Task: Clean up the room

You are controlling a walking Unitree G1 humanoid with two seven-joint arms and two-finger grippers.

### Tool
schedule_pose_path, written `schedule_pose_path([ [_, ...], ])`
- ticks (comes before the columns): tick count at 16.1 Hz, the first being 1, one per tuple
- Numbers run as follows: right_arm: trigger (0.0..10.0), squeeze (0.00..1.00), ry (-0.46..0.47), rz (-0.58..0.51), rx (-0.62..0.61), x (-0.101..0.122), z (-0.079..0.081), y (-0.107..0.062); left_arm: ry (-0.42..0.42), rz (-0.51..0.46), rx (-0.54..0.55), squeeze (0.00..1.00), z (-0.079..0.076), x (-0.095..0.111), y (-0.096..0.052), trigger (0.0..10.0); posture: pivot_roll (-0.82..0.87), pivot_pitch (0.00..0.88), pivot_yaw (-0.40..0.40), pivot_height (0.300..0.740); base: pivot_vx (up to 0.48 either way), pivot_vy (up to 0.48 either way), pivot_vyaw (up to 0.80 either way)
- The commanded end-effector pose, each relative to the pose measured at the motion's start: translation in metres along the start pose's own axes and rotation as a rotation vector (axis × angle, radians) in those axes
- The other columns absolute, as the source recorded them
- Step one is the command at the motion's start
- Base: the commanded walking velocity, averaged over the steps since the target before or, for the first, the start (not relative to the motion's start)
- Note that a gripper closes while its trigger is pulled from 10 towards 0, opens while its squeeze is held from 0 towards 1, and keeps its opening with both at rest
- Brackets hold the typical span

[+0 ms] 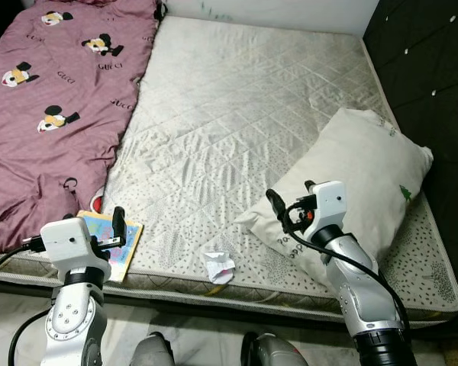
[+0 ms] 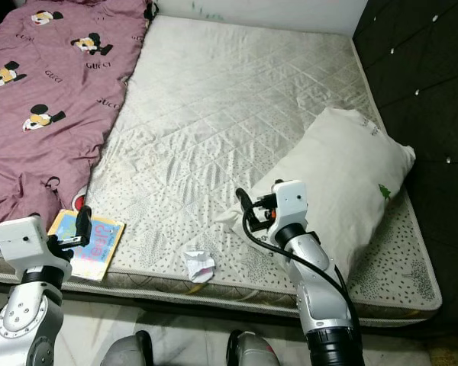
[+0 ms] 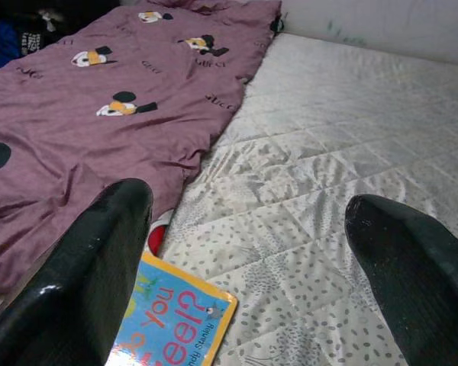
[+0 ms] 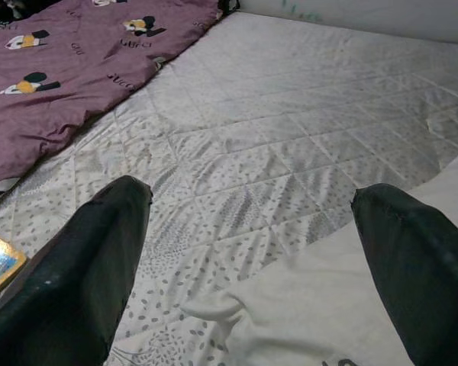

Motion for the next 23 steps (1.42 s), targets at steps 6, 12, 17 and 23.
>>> schedule_pose_path([
  [6,10.0,0.0,0.004,-0.015,0.007,0.005,0.0006,0.0005,0.008,0.004,-0.009,0.0,-0.0012,0.0005,0.0004,10.0,0.01,0.16,-0.064,0.655,0.0,0.0,0.0],
  [12,10.0,0.0,0.0,-0.014,0.021,0.0063,0.0011,0.0036,-0.001,-0.001,-0.01,0.0,-0.0055,0.0014,0.0038,10.0,0.0,0.163,-0.068,0.64,0.0,0.0,0.0],
  [17,10.0,0.0,-0.003,-0.013,0.029,0.0067,0.0019,0.0047,-0.005,-0.002,-0.008,0.0,-0.0064,0.0014,0.0051,10.0,0.0,0.168,-0.072,0.59,0.0,0.0,0.0],
  [23,10.0,0.0,-0.014,-0.017,0.049,0.0075,0.0052,0.0069,-0.006,-0.008,-0.015,0.0,-0.0093,0.0019,0.0056,10.0,0.0,0.163,-0.073,0.59,0.0,0.0,0.0],
])
Point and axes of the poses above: a point about 5 cm out from each wrist's last joint towards the gripper, its own y axis pointing out of the wrist towards the gripper, its own x axis along the axis of the wrist's last joint, z = x × y, the point moved 5 cm from there along y, pointing out of the wrist towards the gripper, and after that the axes turned 1 degree about y, right-handed, at the moved point
